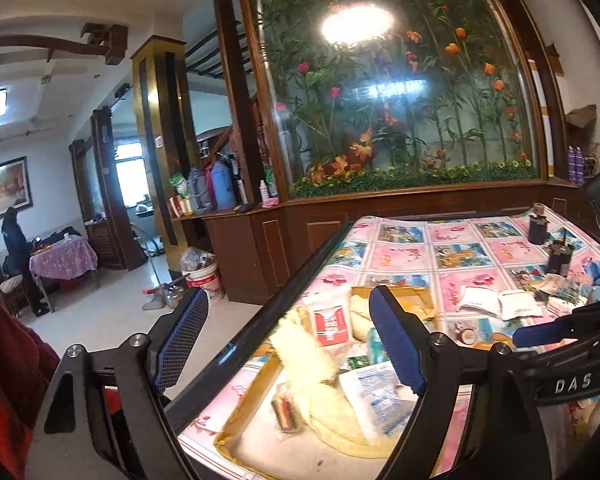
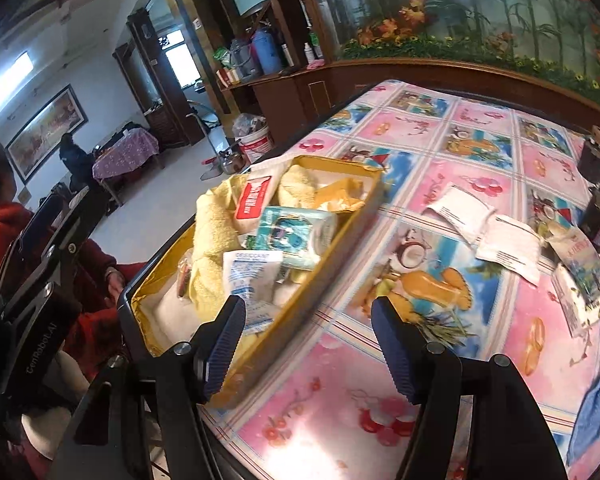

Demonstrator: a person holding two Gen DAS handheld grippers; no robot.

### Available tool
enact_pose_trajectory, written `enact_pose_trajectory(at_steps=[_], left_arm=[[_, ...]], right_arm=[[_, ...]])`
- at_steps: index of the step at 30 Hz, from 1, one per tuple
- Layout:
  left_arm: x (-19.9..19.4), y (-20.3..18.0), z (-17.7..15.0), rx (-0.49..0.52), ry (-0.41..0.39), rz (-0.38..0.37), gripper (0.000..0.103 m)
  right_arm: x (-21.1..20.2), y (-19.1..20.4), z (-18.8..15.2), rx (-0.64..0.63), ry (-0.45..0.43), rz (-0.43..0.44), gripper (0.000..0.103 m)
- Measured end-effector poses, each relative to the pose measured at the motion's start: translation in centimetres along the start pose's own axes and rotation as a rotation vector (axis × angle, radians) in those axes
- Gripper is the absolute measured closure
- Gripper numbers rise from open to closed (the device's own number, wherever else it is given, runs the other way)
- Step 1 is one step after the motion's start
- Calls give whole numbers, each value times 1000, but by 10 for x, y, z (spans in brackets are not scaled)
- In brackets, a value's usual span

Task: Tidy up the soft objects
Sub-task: 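Move both grippers back to the items on the table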

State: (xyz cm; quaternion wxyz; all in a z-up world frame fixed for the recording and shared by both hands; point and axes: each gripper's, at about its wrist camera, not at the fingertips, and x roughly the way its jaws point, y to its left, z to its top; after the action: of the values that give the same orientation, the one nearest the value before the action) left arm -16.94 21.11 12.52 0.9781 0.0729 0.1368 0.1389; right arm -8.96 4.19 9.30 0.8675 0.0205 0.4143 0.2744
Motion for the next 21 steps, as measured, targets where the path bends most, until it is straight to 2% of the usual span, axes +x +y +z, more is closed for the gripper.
enact_pose_trajectory(at_steps=[3,7,12,17,21], left_arm=[[-1,-15,5,10,48,-85,20],[4,-43,8,-10,172,-265,20],[5,-70,1,-60,279,-419,20],[7,-83,-10,-90,353,-487,20],[8,-76,-13,-129,378,-493,20]], right_arm=[[-16,-32,-10,51,-23,-32,35],[-37,-86,-22,139,-55,-94,33],[-62,-158,-32,262,-76,-256,33],[-83,-223,-39,391,-81,-439,32],[-80,-237,-37,396,-59,-519,31]])
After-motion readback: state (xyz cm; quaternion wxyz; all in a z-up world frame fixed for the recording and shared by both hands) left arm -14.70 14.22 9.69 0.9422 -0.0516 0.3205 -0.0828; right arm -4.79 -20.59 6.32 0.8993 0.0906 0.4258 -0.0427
